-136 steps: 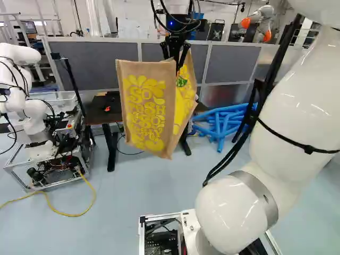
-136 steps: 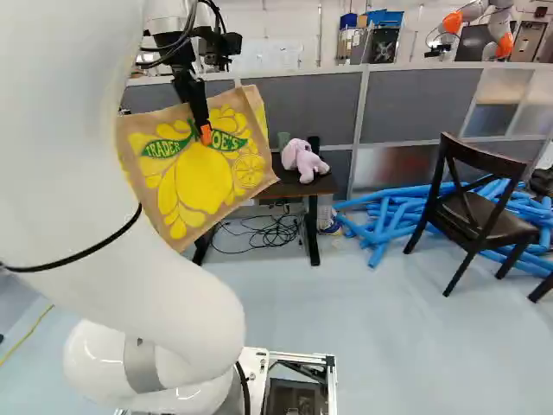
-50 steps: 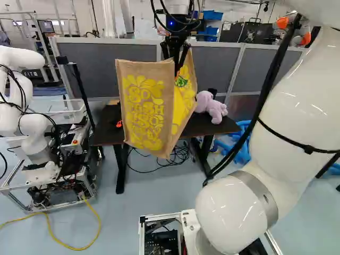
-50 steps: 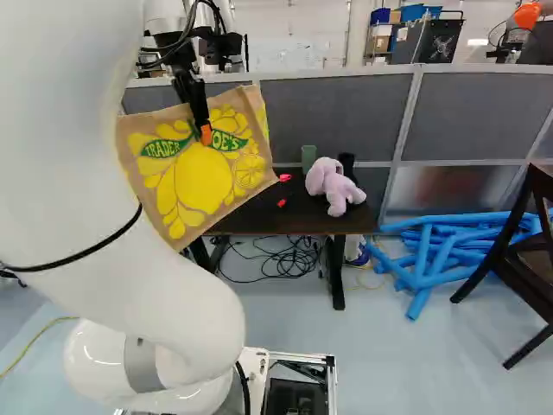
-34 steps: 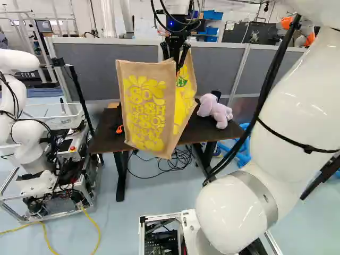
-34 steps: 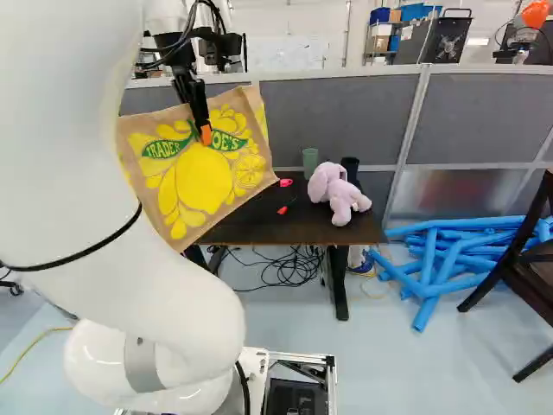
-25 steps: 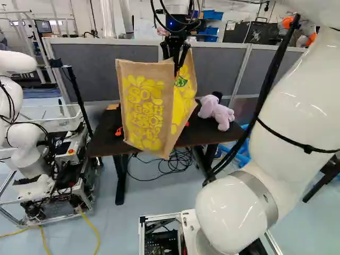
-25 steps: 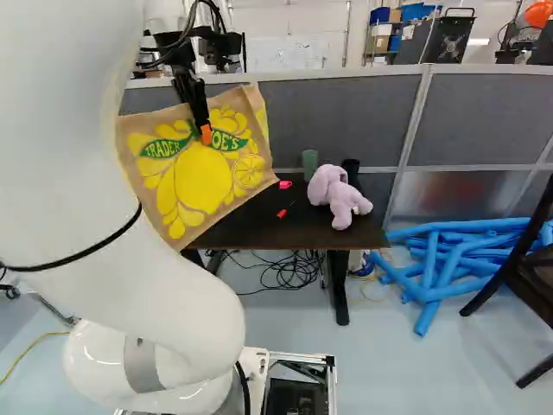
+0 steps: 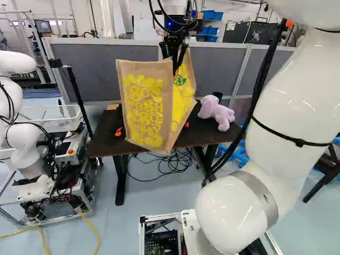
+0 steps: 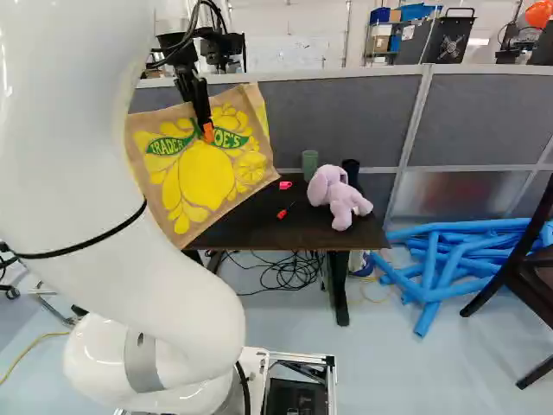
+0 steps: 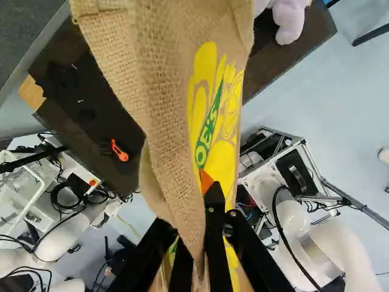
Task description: Pick up the bag on the ground and place it on the table
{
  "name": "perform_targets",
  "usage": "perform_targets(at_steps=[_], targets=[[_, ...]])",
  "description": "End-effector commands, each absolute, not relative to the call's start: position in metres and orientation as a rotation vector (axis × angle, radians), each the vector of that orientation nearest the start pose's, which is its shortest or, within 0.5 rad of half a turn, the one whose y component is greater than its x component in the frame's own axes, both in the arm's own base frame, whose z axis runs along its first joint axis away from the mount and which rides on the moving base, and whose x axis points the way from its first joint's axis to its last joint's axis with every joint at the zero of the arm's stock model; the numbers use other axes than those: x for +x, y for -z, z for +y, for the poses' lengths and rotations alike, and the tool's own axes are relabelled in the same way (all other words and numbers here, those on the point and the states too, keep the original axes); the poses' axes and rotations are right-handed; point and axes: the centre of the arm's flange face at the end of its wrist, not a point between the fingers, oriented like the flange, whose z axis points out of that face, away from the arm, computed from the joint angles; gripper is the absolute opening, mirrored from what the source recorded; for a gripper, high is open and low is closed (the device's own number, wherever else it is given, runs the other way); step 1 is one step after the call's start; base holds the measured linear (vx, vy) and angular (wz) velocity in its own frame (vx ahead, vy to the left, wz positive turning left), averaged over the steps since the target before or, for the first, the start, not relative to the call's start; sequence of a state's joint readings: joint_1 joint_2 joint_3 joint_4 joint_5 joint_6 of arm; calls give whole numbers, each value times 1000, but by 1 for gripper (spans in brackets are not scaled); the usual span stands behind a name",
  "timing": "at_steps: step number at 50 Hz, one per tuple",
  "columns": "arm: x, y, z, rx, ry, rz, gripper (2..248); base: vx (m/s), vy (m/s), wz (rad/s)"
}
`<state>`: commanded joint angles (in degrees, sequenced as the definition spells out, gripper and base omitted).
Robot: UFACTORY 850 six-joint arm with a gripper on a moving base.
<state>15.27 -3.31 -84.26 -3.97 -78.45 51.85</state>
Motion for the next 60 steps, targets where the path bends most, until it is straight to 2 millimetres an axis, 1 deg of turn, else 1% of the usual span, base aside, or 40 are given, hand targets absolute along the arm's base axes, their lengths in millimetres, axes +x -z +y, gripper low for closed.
perform_targets(at_steps=[47,60], targets=[[492,-745,149,-3031,136,913,22,0,0,0],[509,-731,153,-3044,104,921,22,0,0,0]])
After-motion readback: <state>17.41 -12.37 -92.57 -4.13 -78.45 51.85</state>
